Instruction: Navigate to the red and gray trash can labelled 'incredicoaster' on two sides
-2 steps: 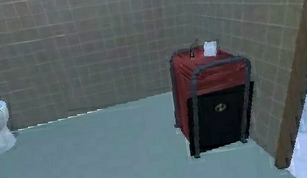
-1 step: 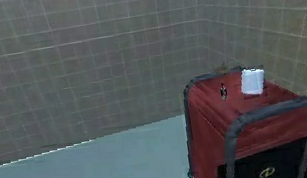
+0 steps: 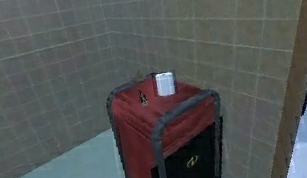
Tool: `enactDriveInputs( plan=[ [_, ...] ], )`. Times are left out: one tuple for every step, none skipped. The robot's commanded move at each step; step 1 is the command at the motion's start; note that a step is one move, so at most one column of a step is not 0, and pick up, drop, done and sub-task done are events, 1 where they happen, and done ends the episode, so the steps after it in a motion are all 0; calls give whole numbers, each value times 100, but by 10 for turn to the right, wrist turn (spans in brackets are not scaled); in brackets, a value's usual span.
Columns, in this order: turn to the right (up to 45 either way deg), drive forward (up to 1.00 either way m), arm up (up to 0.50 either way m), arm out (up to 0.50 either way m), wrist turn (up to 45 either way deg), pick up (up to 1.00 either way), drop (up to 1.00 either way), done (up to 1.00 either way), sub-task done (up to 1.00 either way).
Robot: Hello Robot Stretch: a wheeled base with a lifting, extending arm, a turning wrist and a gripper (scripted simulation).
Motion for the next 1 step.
enactDriveInputs(
  plan=[
    [0,0,0,0,0,0,0,100,0]
  ],
)
